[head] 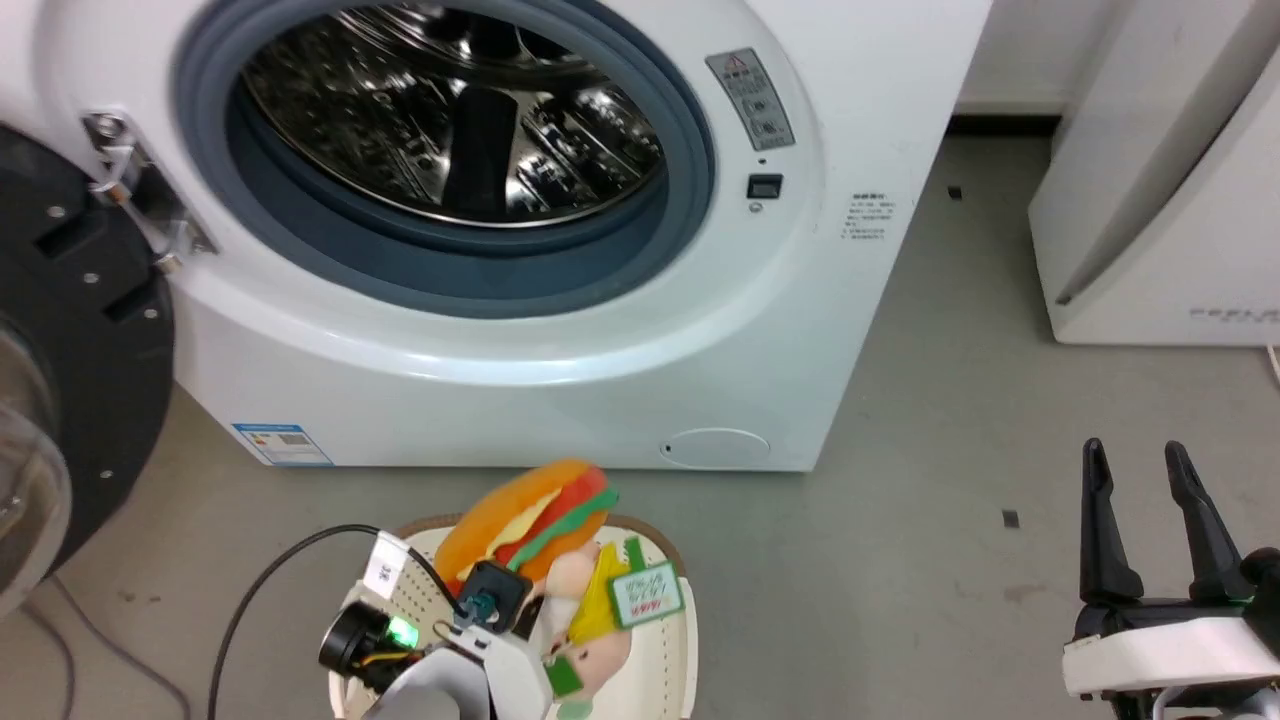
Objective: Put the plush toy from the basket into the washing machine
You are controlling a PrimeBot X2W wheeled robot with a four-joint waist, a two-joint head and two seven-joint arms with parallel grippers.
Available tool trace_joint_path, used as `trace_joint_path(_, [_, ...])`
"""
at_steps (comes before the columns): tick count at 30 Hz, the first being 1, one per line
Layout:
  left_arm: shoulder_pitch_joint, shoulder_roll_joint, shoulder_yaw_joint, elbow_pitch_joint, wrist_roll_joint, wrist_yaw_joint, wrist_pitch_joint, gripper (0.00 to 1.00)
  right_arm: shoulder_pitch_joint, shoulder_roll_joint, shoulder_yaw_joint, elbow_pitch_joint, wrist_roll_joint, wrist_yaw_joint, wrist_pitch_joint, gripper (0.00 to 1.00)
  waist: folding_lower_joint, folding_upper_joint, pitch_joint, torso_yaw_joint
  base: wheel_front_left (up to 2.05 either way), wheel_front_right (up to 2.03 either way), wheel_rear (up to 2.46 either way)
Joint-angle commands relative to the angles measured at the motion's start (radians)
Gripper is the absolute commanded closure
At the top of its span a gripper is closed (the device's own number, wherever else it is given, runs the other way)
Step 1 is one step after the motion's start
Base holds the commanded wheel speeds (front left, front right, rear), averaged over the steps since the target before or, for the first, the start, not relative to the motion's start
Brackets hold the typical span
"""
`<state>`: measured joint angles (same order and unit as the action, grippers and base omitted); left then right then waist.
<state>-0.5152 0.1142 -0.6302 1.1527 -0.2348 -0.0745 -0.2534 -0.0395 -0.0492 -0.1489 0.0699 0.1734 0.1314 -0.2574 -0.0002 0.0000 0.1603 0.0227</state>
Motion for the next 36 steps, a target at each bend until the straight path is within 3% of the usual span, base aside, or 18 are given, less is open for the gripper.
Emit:
trace_joint_path(1, [0.01, 0.008, 0.009, -0.029, -0.006, 0.01, -0.008, 1.0, 0.016, -0.001, -0.001, 0.002, -0.004, -0.001, -0.004, 0.0, 0.0002, 0.0, -0.019, 0.015, 0.0, 0.0, 0.0])
trace_joint_path(2, [0.03, 0.031, 0.036, -0.127, -0.014, 0.04, -0.008, 1.0, 0.025, -0.001, -0.003, 0.0, -0.002, -0.001, -0.004, 0.0, 0.0002, 0.0, -0.031, 0.022, 0.0, 0.0, 0.0])
trace_joint_path(8, [0.068, 0.077, 0.107, -0.326, -0.02, 0.099, -0.008, 1.0, 0.031, -0.001, -0.001, -0.003, -0.001, -0.001, -0.004, 0.0, 0.0002, 0.0, -0.041, 0.021, 0.0, 0.0, 0.0])
trace_joint_path(16, [0.096, 0.109, 0.232, -0.525, -0.031, 0.144, -0.008, 1.0, 0.026, -0.001, -0.003, -0.01, -0.001, -0.001, -0.004, 0.0, 0.0002, 0.0, -0.02, -0.006, 0.0, 0.0, 0.0])
trace_joint_path(25, [0.028, 0.107, 0.373, -0.589, -0.03, 0.151, -0.008, 1.0, -0.011, -0.001, 0.007, -0.021, -0.005, -0.001, -0.004, 0.0, 0.0002, 0.0, 0.057, -0.048, 0.0, 0.0, 0.0])
trace_joint_path(36, [-0.146, 0.114, 0.501, -0.539, 0.008, 0.12, -0.008, 1.0, -0.096, -0.001, 0.013, -0.038, 0.003, -0.001, -0.004, 0.0, 0.0002, 0.0, 0.221, -0.128, 0.0, 0.0, 0.0])
